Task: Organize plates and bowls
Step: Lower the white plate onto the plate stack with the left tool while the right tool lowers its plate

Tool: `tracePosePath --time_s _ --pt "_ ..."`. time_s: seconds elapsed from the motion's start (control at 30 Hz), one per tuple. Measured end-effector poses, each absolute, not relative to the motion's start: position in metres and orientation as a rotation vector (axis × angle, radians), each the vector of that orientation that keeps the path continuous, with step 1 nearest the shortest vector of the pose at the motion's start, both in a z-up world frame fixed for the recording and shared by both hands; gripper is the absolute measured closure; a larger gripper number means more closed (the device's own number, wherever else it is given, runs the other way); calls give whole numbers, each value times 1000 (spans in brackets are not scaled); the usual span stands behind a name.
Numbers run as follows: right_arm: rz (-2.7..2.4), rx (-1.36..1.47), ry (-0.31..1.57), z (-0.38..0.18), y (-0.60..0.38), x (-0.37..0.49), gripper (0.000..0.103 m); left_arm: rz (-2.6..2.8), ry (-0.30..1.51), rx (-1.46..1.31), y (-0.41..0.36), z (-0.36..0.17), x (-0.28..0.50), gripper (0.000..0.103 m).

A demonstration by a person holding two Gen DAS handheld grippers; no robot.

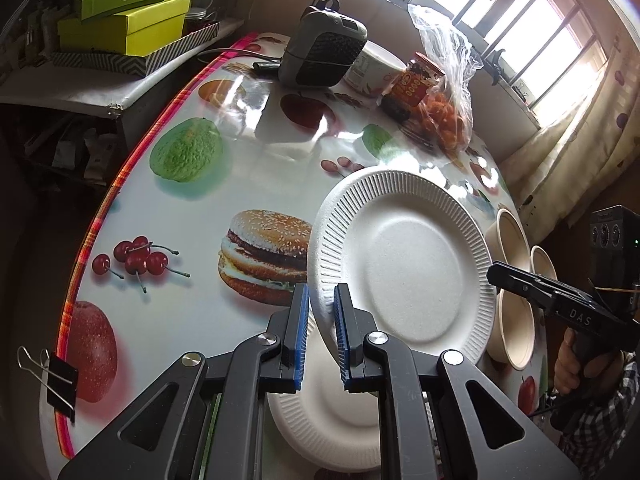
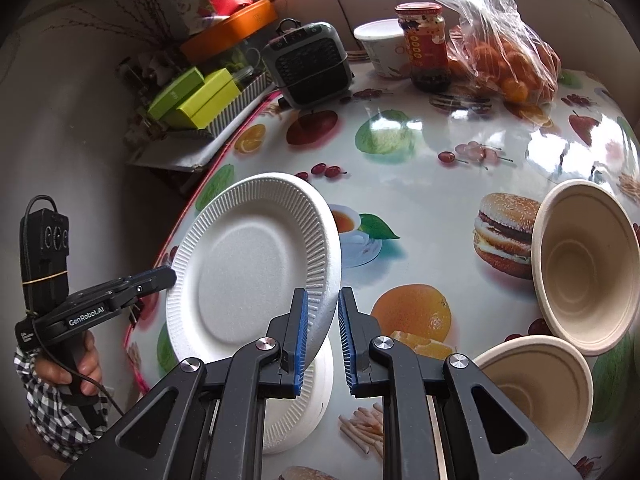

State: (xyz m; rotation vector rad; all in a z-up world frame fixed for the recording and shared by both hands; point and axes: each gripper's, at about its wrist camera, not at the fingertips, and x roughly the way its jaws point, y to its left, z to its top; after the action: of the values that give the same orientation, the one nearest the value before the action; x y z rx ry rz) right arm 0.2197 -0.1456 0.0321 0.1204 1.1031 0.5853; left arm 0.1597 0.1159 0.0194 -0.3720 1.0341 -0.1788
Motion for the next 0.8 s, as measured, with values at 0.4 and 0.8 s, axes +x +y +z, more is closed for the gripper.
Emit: tracePosePath --time_s 0.4,0.8 --pt "591 115 1115 27 -145 196 88 -187 1050 -352 118 13 136 90" --pt "600 113 1129 16 -140 175 88 -177 1057 -351 123 7 121 90"
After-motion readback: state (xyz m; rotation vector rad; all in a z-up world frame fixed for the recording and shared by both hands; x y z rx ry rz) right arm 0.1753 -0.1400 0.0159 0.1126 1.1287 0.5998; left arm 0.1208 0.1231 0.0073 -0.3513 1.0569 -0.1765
